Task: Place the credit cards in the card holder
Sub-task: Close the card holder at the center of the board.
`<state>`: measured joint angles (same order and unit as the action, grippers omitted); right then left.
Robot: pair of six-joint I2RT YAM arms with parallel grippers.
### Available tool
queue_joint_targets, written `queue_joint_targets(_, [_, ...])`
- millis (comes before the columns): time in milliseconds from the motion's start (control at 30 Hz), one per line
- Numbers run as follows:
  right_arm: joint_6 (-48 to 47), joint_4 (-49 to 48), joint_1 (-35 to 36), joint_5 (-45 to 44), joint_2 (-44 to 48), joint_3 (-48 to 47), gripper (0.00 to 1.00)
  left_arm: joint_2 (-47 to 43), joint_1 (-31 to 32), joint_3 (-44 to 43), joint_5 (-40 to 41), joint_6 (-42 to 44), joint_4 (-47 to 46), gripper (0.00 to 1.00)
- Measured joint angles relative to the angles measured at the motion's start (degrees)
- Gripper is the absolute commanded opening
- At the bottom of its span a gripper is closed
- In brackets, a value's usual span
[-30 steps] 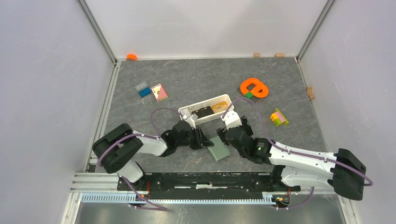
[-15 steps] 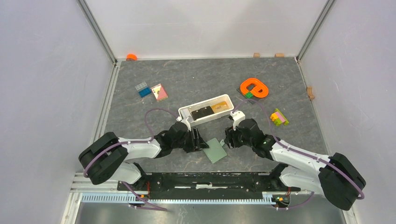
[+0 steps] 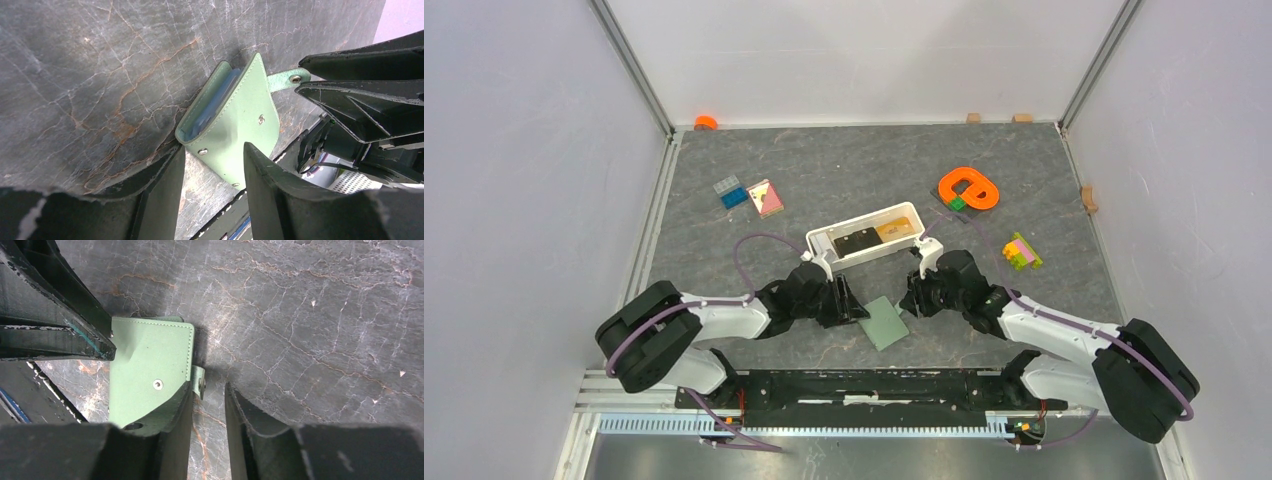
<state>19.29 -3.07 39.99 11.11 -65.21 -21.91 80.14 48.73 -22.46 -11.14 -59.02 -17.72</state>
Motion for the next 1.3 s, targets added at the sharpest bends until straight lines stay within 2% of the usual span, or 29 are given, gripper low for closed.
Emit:
queue_joint_targets(233, [0.0,-0.1,0.0,0.5,-0.2,0.0,0.28,0.9,0.0,-0.4,0.0,0.0,-0.5,0.53])
queue_joint_targets(367, [0.0,-0.3,0.0,0.5,-0.5,0.0,0.23,1.3,0.0,-0.6,0.0,0.0,-0.7,0.53])
queue_joint_targets(667, [0.0,-0.3,0.0,0.7,-0.5,0.0,0.27,1.7,0.1,-0.9,0.0,0.0,-0.9,0.52])
queue_joint_targets(1167, [0.0,0.6,-0.1,0.6,0.9,-0.1,0.23,1.9,0.2,-1.0,0.0,0.0,-0.9,0.52])
queue_joint_targets(1300, [0.0,0.6,-0.1,0.6,0.7,-0.1,0.15,1.9,0.2,-1.0,0.0,0.0,-0.9,0.52])
